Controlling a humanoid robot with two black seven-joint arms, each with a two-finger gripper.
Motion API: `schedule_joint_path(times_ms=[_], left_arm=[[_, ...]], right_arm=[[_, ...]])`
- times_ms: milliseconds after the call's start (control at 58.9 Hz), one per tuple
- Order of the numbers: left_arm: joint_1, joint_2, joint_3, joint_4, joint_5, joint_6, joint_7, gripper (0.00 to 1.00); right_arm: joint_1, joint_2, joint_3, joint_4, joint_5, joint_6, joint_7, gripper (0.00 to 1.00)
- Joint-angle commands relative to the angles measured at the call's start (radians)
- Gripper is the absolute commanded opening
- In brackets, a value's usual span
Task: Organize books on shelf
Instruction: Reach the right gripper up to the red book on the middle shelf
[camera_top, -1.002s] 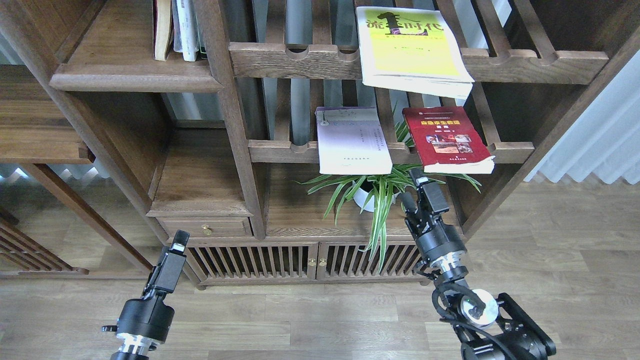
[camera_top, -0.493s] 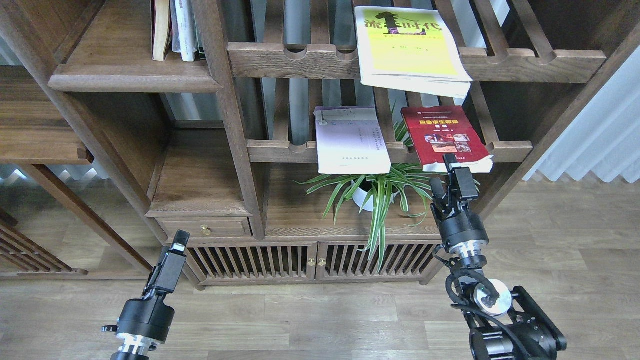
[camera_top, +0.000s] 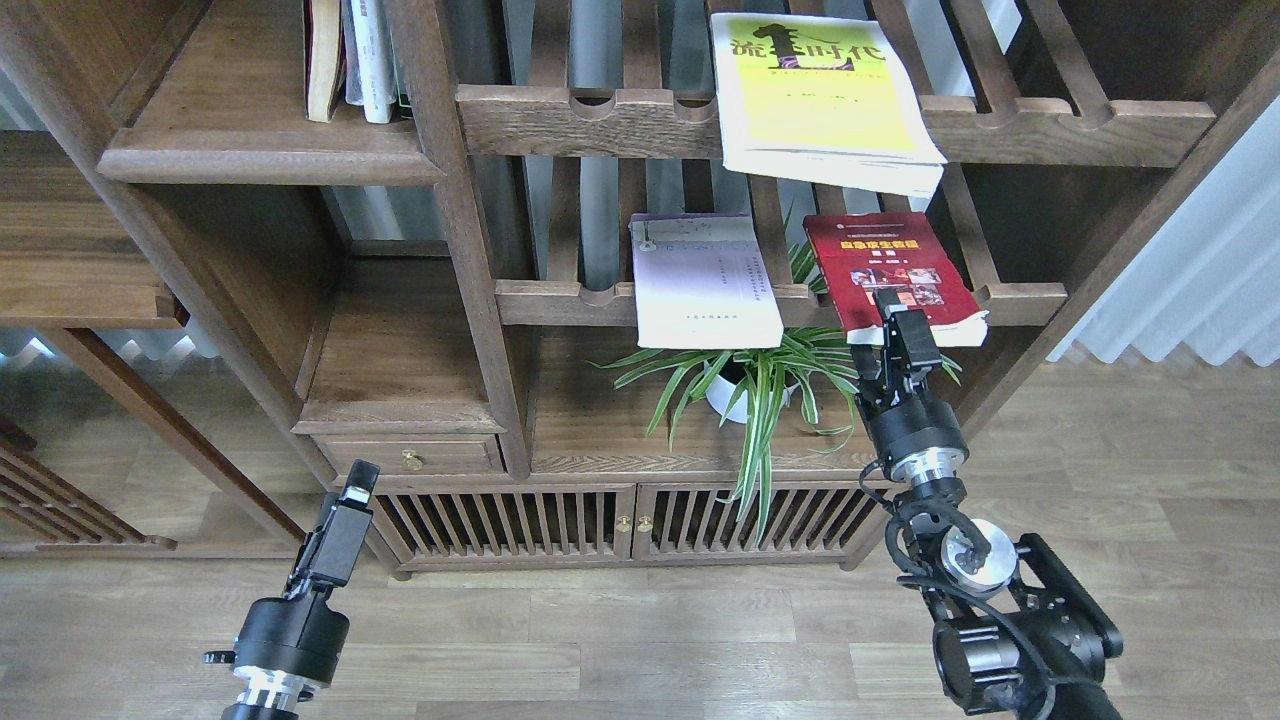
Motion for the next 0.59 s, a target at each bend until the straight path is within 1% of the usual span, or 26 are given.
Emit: schedule_joint_path(times_ms=[0, 68, 272, 408, 578], left_arm=[[0.0, 0.0, 0.0, -0.003, 0.0, 0.0, 0.0, 1.0], [0.0, 0.0, 0.0, -0.006, 0.002, 0.0, 0.0, 1.0], [0.0, 0.0, 0.0, -0.009, 0.0, 0.0, 0.0, 1.0], [0.0, 0.0, 0.0, -0.009, 0.002, 0.0, 0.0, 1.0], [0.0, 0.0, 0.0, -0.009, 0.0, 0.0, 0.001, 1.0]], right_arm=[[0.005, 0.0, 0.0, -0.009, 0.0, -0.014, 0.0, 0.99], [0.01, 0.0, 0.002, -0.009, 0.0, -0.028, 0.002, 0.99], [0.025, 0.0, 0.003, -0.016, 0.001, -0.069, 0.026, 0.98], [0.042, 0.0, 0.02, -0.016, 0.002, -0.11, 0.055, 0.98], [0.053, 0.0, 0.04, -0.016, 0.002, -0.134, 0.061, 0.97]])
